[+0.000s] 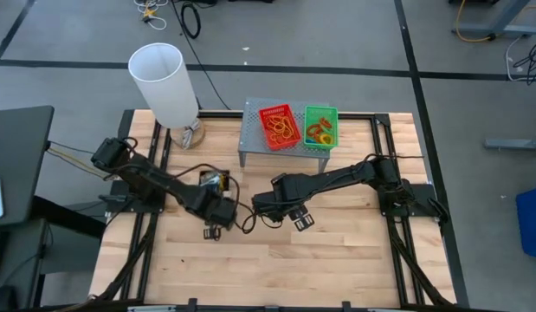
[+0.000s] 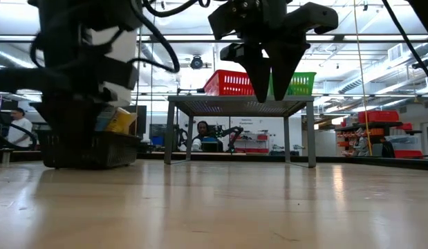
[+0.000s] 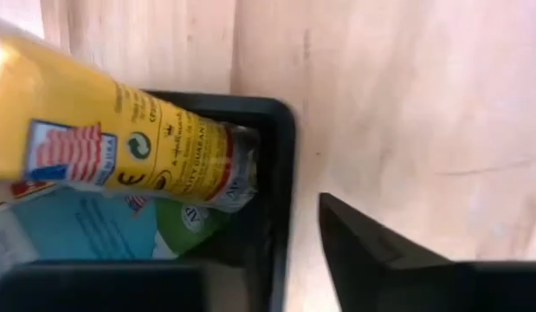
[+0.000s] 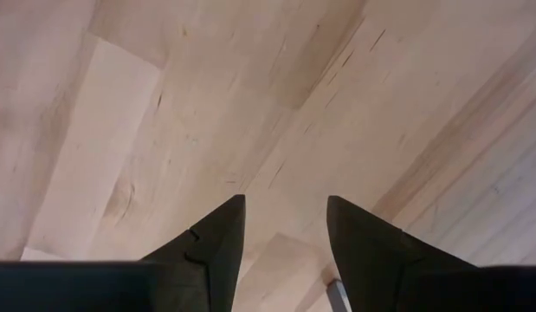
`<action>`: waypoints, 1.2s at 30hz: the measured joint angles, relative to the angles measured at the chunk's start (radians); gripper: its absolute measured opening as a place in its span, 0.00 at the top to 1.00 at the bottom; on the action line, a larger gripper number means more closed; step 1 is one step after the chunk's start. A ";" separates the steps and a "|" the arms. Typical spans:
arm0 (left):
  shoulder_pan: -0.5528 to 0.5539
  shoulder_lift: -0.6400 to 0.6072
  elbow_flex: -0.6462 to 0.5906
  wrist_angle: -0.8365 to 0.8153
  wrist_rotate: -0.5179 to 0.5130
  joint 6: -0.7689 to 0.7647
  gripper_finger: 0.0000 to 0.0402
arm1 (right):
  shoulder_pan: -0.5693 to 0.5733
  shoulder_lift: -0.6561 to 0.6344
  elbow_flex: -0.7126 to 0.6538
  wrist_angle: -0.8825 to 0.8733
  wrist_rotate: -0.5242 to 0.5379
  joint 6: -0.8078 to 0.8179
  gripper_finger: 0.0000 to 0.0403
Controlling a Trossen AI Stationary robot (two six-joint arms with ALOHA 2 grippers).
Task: Pick & Place Office Desk Supplies
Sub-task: Put the black bin on the shelf
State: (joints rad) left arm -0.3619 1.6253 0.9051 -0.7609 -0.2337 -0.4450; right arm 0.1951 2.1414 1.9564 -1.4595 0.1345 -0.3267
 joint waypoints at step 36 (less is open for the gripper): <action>-0.620 -0.320 0.169 0.445 -0.410 0.418 0.99 | 0.030 0.000 0.000 0.200 -0.159 -0.003 0.57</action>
State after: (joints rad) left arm -0.9818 1.3050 1.0744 -0.3160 -0.6439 -0.0265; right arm 0.2250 2.1414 1.9564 -1.2595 -0.0247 -0.3300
